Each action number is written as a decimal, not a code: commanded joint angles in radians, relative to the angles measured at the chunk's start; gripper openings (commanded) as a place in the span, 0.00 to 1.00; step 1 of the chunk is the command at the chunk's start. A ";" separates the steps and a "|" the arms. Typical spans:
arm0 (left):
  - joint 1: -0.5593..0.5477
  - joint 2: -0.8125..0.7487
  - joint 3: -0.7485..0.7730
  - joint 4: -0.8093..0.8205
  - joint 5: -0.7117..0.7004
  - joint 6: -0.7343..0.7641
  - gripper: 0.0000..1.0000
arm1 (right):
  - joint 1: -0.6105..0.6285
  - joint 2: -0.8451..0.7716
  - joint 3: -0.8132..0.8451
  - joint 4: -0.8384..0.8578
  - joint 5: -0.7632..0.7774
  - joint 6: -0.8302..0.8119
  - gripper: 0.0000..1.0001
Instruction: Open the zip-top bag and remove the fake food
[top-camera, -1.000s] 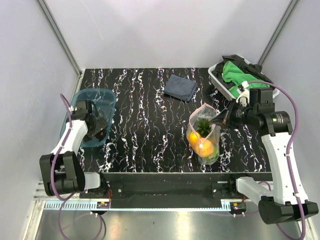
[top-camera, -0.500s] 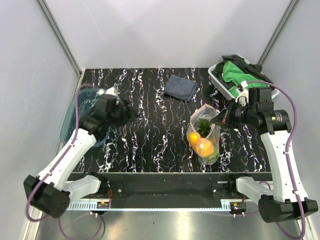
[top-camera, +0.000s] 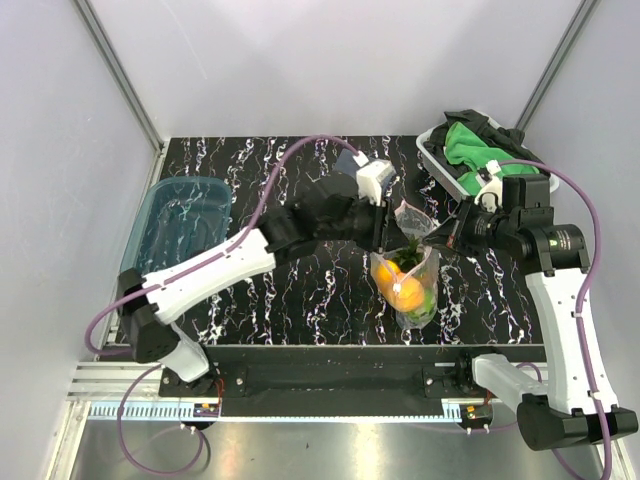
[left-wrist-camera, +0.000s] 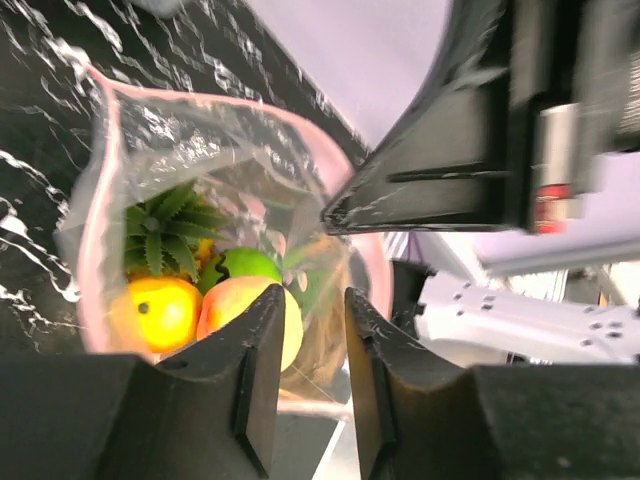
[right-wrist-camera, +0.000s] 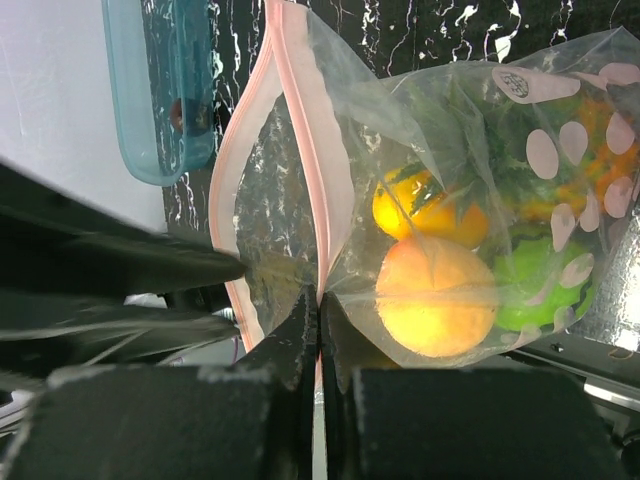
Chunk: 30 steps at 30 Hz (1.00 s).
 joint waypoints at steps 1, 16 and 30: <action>-0.012 0.061 0.071 0.032 0.082 0.053 0.28 | 0.008 -0.021 -0.010 0.005 -0.022 0.008 0.00; -0.044 0.199 0.163 -0.112 0.046 0.125 0.23 | 0.011 -0.018 0.041 0.012 -0.039 0.009 0.00; -0.068 0.273 0.117 -0.201 0.073 0.168 0.52 | 0.011 0.004 0.048 0.025 -0.060 0.011 0.00</action>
